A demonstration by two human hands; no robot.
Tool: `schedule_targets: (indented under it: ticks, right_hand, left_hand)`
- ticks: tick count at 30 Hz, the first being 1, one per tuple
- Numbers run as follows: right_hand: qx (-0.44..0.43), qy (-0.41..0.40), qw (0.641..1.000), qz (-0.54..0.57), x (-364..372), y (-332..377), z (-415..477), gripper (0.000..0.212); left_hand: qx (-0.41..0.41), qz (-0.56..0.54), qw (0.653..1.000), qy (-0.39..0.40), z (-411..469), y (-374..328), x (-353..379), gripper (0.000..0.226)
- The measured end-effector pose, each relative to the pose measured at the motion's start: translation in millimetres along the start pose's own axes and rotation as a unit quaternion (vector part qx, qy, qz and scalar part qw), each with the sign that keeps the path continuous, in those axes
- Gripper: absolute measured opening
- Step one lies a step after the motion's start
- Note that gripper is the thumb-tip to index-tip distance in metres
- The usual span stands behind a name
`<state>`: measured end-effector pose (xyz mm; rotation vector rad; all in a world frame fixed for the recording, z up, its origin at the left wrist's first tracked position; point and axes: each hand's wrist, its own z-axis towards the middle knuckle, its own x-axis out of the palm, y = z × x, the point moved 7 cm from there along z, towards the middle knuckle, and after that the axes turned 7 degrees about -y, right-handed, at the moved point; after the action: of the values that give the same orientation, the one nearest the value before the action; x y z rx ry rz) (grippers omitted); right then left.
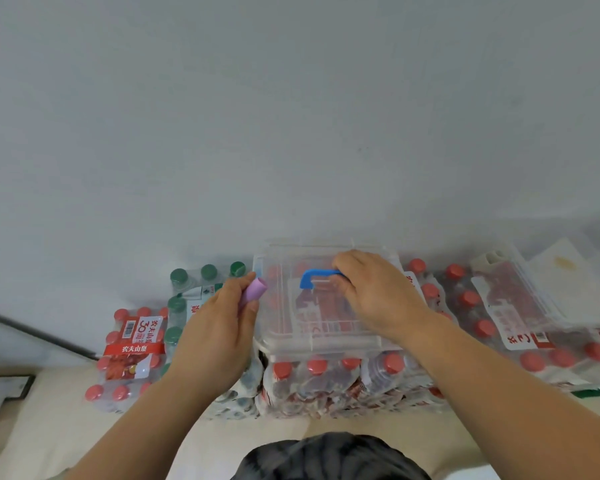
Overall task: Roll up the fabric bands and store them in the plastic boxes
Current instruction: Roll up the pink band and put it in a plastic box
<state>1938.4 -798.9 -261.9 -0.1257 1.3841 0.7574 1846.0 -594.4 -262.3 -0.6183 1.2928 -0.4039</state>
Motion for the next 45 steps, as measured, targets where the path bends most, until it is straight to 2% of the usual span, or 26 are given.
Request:
schedule_targets:
  ticks: [5,11,15,18,21,25,27,31,34,38,42,45]
  right_hand:
    - [0.021,-0.013,0.999,0.028,-1.5,-9.2,-5.2,0.017]
    - [0.011,-0.042,0.998,0.052,-12.2,-16.3,-6.8,0.018]
    - [-0.023,-0.024,0.999,0.002,-13.1,-21.8,-10.8,0.019]
    - [-0.042,-0.024,0.999,-0.022,-18.9,-25.9,-14.8,0.029]
    - [-0.047,-0.045,0.997,-0.042,-35.8,-28.9,-17.1,0.029]
    - [-0.003,-0.095,0.992,-0.078,-63.0,-45.2,-28.2,0.017]
    - [0.029,-0.129,0.986,-0.100,-76.3,-55.2,-39.2,0.018]
    - [0.071,-0.174,0.975,-0.116,-95.5,-70.4,-68.4,0.019]
    - [0.099,-0.192,0.968,-0.131,-100.9,-84.1,-91.3,0.018]
    - [0.143,-0.204,0.961,-0.123,-95.1,-111.4,-114.9,0.019]
    - [0.202,-0.144,0.962,-0.117,-74.0,-130.8,-123.8,0.009]
    - [0.237,-0.104,0.959,-0.115,-53.5,-137.0,-122.8,0.016]
  left_hand:
    - [-0.005,-0.004,1.000,-0.020,4.6,-7.6,1.7,0.027]
    - [-0.047,-0.060,0.997,-0.023,6.9,2.7,8.7,0.033]
    - [-0.077,-0.073,0.994,-0.036,8.0,17.8,7.8,0.035]
    - [-0.066,-0.082,0.994,-0.037,8.1,10.2,5.0,0.034]
    - [-0.054,-0.074,0.994,-0.053,7.3,-5.7,-0.5,0.031]
    - [0.027,-0.044,0.996,-0.072,1.8,-50.6,-4.9,0.023]
    - [0.081,-0.033,0.995,-0.049,-5.8,-78.5,5.3,0.021]
    - [0.169,0.008,0.986,0.004,-25.0,-114.6,54.8,0.021]
    - [0.213,0.105,0.971,0.022,-33.3,-110.9,97.6,0.028]
    - [0.221,0.174,0.960,-0.006,-32.0,-98.0,116.7,0.029]
    - [0.187,0.206,0.960,-0.039,-26.5,-90.5,108.3,0.025]
    - [0.154,0.182,0.970,-0.053,-25.4,-88.5,99.3,0.016]
